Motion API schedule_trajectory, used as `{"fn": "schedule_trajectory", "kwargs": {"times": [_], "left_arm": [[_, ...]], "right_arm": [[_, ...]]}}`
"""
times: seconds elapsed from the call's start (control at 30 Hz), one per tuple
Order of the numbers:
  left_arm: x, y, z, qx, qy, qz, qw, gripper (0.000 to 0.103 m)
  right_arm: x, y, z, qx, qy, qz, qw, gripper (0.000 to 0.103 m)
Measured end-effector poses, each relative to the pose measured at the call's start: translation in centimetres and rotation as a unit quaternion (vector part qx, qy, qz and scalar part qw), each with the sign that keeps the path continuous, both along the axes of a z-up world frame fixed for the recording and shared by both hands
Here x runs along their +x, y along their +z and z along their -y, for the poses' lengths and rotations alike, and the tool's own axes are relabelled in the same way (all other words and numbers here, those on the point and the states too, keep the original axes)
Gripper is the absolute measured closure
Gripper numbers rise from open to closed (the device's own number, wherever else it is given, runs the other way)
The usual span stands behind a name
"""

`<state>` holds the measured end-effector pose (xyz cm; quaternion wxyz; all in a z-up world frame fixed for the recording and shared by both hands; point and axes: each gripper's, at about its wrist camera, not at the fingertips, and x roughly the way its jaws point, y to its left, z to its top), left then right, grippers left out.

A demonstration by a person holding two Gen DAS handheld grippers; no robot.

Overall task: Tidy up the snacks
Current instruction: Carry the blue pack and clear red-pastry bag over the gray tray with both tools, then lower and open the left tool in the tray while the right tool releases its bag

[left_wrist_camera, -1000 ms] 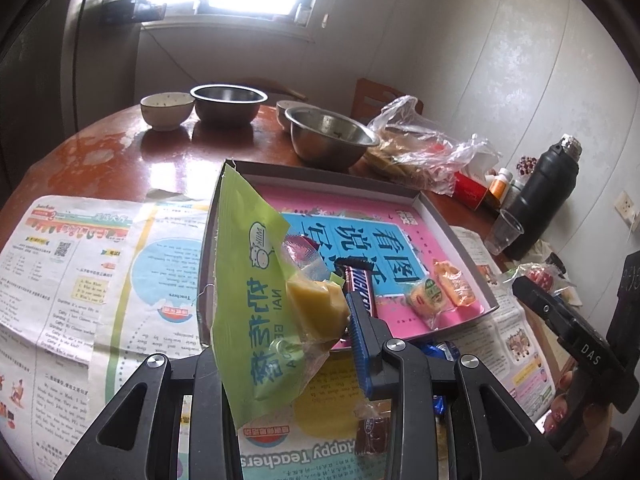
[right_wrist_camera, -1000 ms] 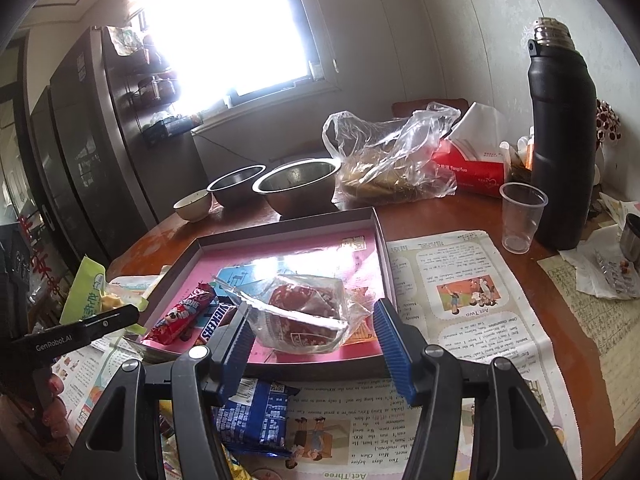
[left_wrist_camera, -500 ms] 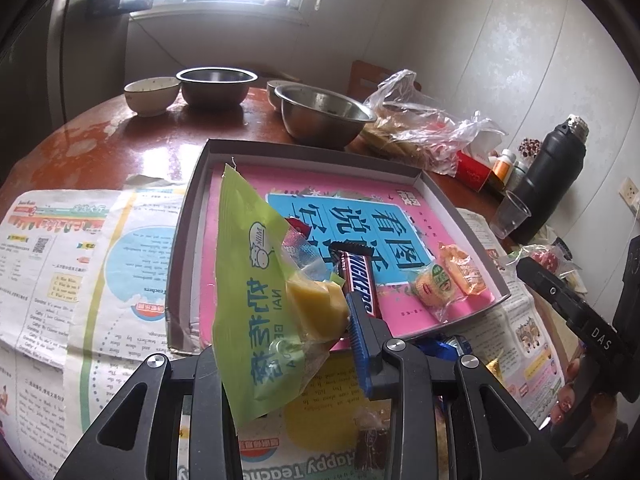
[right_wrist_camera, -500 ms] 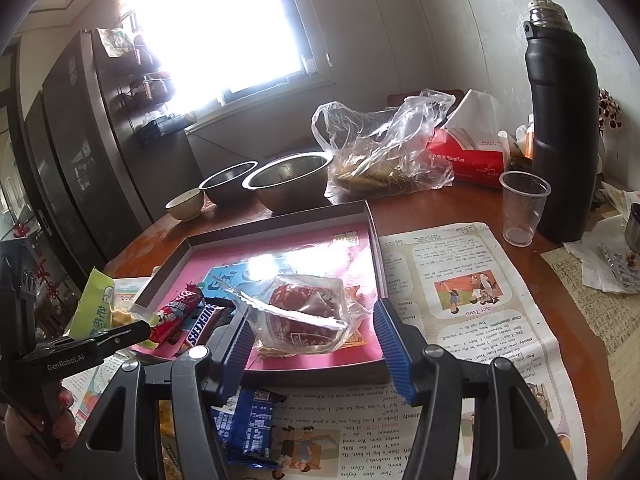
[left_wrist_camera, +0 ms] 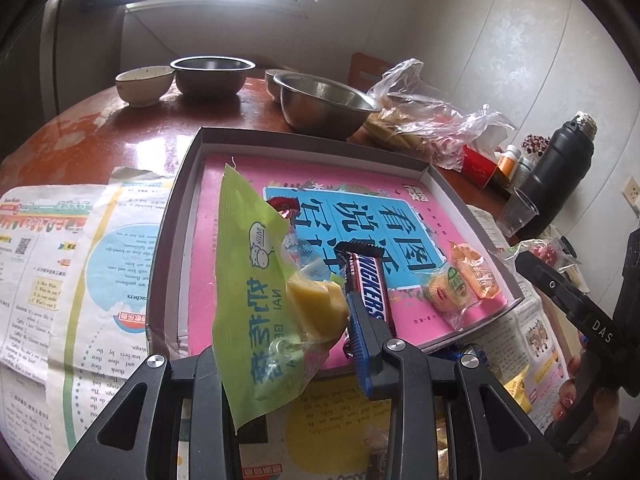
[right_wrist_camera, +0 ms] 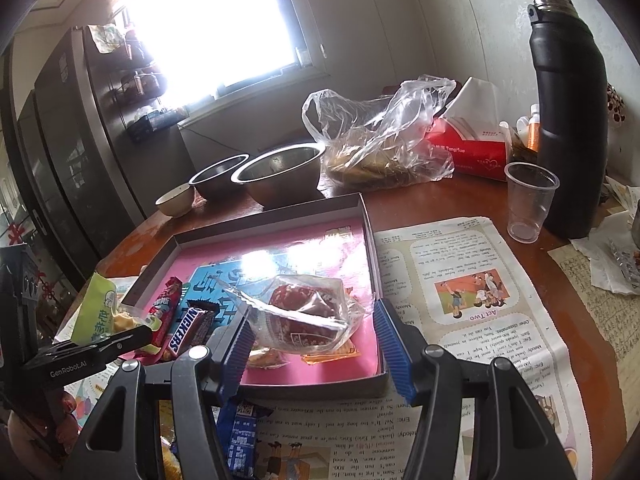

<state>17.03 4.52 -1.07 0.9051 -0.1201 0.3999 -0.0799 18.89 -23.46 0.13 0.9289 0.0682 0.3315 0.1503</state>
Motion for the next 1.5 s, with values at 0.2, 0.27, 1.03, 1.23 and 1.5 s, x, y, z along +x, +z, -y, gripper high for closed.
{"fn": "schedule_trajectory", "kwargs": {"times": [0.2, 0.27, 1.03, 1.23, 1.5], "left_arm": [[0.3, 0.0, -0.1, 0.001, -0.002, 0.004, 1.0, 0.068], [0.3, -0.1, -0.1, 0.0, -0.004, 0.005, 1.0, 0.068], [1.1, -0.1, 1.2, 0.029, -0.01, 0.005, 0.9995, 0.068], [1.1, -0.1, 1.1, 0.028, -0.009, 0.005, 0.9995, 0.068], [1.1, -0.1, 1.0, 0.027, -0.007, 0.003, 0.9996, 0.068]], "right_arm": [[0.7, -0.4, -0.6, -0.006, 0.004, -0.006, 1.0, 0.043], [0.9, -0.5, -1.0, -0.009, 0.006, -0.008, 1.0, 0.043], [2.4, -2.1, -4.3, -0.052, 0.047, -0.027, 0.997, 0.043], [2.5, -2.5, -4.2, -0.052, 0.042, -0.031, 0.997, 0.043], [2.3, -2.5, -4.2, -0.06, 0.041, -0.032, 0.997, 0.043]]}}
